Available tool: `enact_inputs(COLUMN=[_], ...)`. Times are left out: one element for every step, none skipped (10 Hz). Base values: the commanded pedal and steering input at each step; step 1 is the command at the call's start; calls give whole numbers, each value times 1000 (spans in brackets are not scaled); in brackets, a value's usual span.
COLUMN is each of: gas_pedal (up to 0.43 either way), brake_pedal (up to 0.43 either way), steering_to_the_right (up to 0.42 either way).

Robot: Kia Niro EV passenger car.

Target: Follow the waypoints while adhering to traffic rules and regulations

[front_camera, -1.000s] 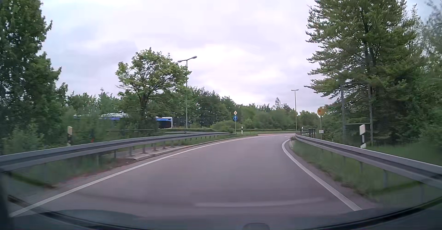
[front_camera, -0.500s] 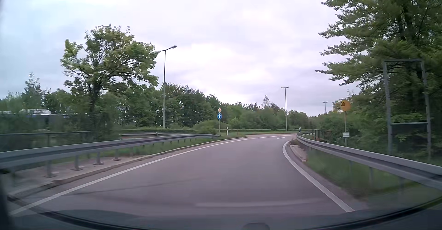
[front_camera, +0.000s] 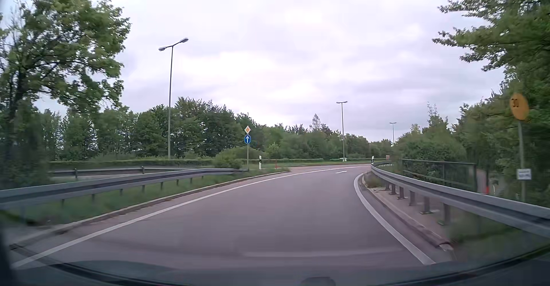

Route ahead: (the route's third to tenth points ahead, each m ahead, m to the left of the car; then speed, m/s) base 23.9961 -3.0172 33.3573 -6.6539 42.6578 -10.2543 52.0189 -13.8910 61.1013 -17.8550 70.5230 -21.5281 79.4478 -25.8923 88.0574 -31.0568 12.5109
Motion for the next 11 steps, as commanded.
enact_inputs(gas_pedal=[138,138,138,138,138,138,138,138,138,138,138], brake_pedal=[0,0,0,0,0,0,0,0,0,0,0], steering_to_the_right=[39,39,39,41,46,47,47,46,47,47,47])
